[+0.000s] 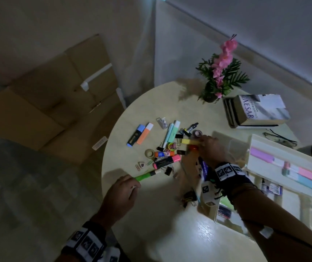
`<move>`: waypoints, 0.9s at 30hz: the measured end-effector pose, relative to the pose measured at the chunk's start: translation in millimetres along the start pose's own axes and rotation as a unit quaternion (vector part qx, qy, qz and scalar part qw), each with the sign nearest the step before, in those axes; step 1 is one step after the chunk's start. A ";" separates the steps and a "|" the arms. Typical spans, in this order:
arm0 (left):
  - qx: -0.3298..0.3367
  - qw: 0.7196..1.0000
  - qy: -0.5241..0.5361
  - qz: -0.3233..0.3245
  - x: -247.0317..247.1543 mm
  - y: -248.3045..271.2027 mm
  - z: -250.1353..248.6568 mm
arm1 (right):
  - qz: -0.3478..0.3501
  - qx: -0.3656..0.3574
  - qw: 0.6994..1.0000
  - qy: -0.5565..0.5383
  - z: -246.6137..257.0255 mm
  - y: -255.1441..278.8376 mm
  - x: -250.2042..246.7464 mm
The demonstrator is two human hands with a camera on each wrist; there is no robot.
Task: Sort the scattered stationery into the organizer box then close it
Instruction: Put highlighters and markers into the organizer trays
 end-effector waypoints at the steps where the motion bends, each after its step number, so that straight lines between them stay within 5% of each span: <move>1: 0.001 1.000 0.005 -0.001 -1.8 -1.1 4.2 | 0.004 0.003 1.000 0.000 -2.3 -1.6 2.8; 7: -0.003 1.000 -0.005 0.001 -2.6 -35.0 4.3 | 0.026 -0.018 0.999 0.004 -38.2 -24.0 43.1; 14: -0.011 0.999 -0.037 0.014 5.1 -101.0 -25.7 | 0.044 -0.029 0.998 0.039 -9.7 6.1 18.1; 20: 0.025 0.994 -0.105 0.029 19.4 -134.7 -42.7 | -0.044 -0.023 0.998 -0.049 -3.1 47.1 -14.2; 27: 0.026 0.990 -0.137 0.025 20.4 -144.0 -40.9 | -0.150 0.023 0.960 -0.233 -9.5 119.3 -52.0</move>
Point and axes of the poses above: each hand's wrist, its own y-axis away from the middle knuckle, its own x-axis out of the palm, z = x × y, the point moved 6 cm from there along -y, towards the middle knuckle, and after that the axes turned 3 degrees about y, right-handed, at the moved point
